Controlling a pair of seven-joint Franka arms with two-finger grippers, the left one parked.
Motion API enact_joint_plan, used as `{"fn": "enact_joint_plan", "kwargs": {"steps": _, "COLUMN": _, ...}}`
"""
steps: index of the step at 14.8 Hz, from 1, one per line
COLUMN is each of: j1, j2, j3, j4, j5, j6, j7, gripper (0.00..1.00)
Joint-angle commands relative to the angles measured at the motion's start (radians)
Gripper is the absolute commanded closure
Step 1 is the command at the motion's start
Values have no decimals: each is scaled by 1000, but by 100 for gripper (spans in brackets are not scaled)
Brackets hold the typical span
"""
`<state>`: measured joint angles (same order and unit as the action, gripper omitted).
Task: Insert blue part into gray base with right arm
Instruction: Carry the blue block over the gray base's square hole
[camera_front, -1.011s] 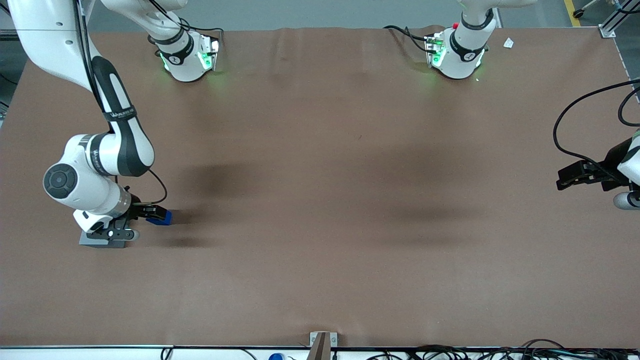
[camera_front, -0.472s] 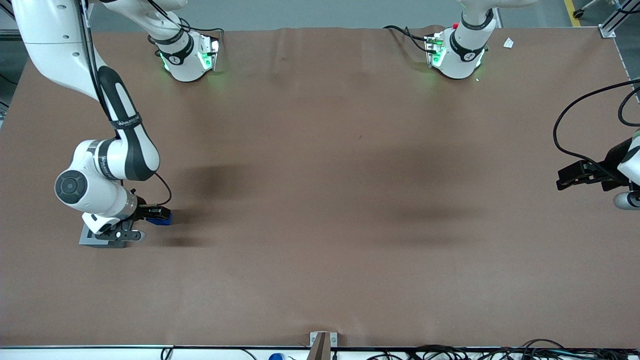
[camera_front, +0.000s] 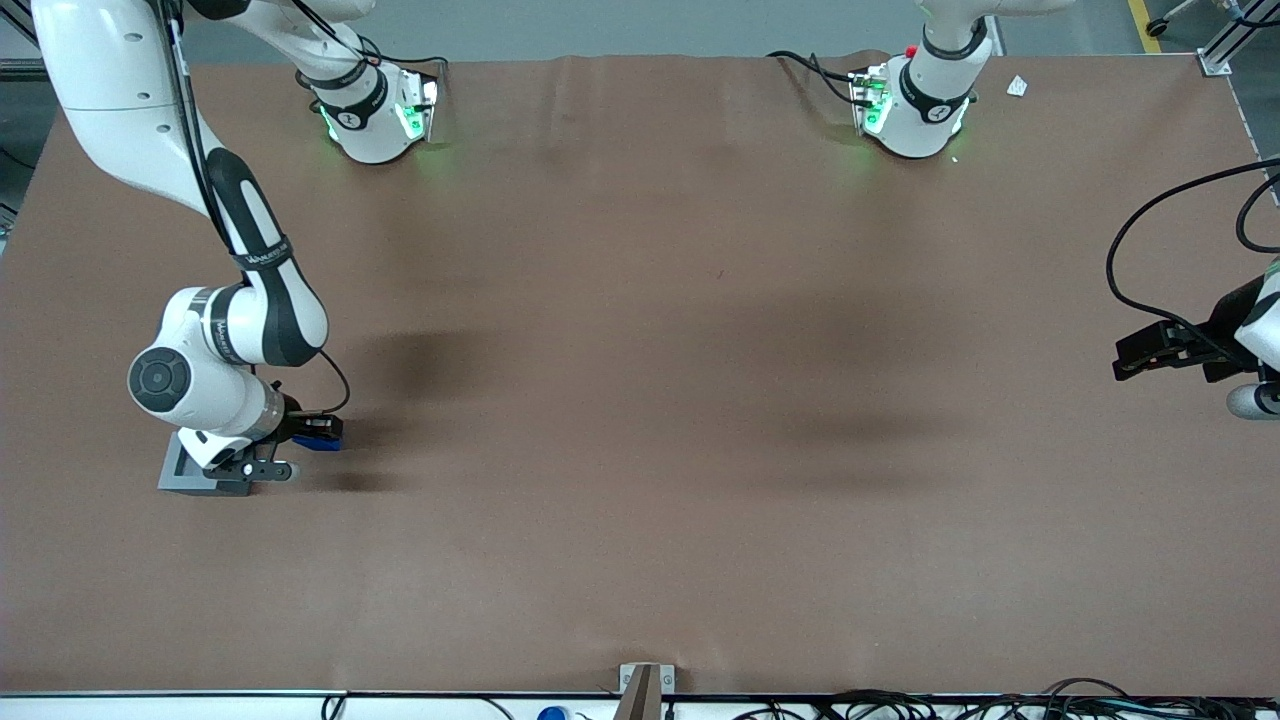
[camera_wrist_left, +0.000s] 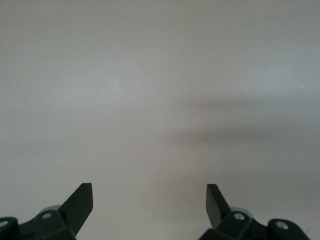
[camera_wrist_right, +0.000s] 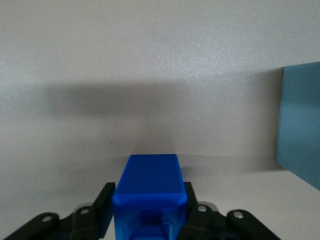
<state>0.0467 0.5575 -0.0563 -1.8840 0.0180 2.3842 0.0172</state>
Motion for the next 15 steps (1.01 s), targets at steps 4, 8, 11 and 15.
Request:
{"fn": "enact_joint_plan", "kwargs": {"steps": 4, "j1": -30, "j2": -34, "j3": 0, "j4": 28, "j5": -6, "j6": -66, "j7": -5, "gripper": 92}}
{"fn": "enact_joint_plan", "kwargs": {"steps": 8, "j1": -82, "j2": -53, "j3": 0, "j4": 198, "j5": -7, "j6": -293, "j7": -10, "gripper": 92}}
{"fn": "enact_joint_plan", "kwargs": {"steps": 11, "j1": -114, "j2": -53, "j3": -2, "j4": 258, "j5": -10, "j6": -313, "j7": -35, "gripper": 92}}
{"fn": "enact_joint_plan", "kwargs": {"steps": 15, "j1": -188, "j2": -45, "j3": -2, "j4": 298, "j5": -12, "j6": -310, "j7": -163, "gripper": 92}}
